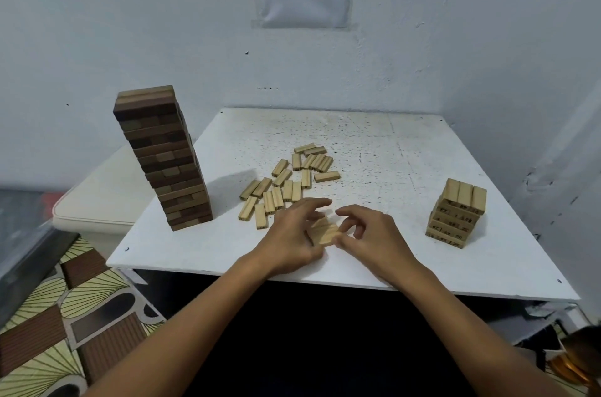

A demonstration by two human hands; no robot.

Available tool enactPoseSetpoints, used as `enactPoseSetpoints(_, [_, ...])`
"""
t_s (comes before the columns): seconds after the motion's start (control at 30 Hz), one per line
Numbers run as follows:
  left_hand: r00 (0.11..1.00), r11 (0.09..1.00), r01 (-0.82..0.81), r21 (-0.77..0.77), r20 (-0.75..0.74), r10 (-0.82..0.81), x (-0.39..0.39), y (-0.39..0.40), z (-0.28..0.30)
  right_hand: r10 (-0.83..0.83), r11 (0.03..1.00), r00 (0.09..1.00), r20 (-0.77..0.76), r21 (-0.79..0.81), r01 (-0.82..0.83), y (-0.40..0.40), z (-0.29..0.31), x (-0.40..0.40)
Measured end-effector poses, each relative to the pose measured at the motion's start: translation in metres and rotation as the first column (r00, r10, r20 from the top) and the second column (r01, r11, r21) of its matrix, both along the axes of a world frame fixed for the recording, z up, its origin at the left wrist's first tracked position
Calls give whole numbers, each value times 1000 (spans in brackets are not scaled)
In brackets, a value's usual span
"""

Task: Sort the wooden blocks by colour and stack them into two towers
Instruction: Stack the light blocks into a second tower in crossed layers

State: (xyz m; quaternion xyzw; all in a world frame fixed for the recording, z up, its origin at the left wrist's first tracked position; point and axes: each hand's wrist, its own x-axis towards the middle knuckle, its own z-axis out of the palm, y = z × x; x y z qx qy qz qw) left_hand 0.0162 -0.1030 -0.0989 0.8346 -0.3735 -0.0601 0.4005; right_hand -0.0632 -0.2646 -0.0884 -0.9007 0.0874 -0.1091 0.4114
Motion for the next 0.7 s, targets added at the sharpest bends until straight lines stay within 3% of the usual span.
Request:
enactPoseSetpoints(0.17, [992,985,125,119,-46,-121,7,3,11,1,1000,999,35,-25,0,1,-2,-2])
enactPoseSetpoints(0.27, [986,993,65,-95,-144,-78,2,4,11,-59,991,992,113,128,45,4,-2,1])
enactPoseSetpoints(0.33, [964,960,-53,-276,-264,-23,-3,3,7,-102,926,987,127,376,48,8,-3,5])
enactPoseSetpoints(0.43, [893,882,-222,-416,-449,12,-10,-1,4,-133,741,984,118,671,20,20,-4,11])
enactPoseSetpoints(0.57, [803,776,-361,-517,-596,-24,-15,-11,2,-157,574,981,117,819,-6,38,1,16])
enactPoseSetpoints(0.7, [751,725,-434,-535,-660,-38,-21,-18,6,-182,558,976,118,830,4,48,-2,22])
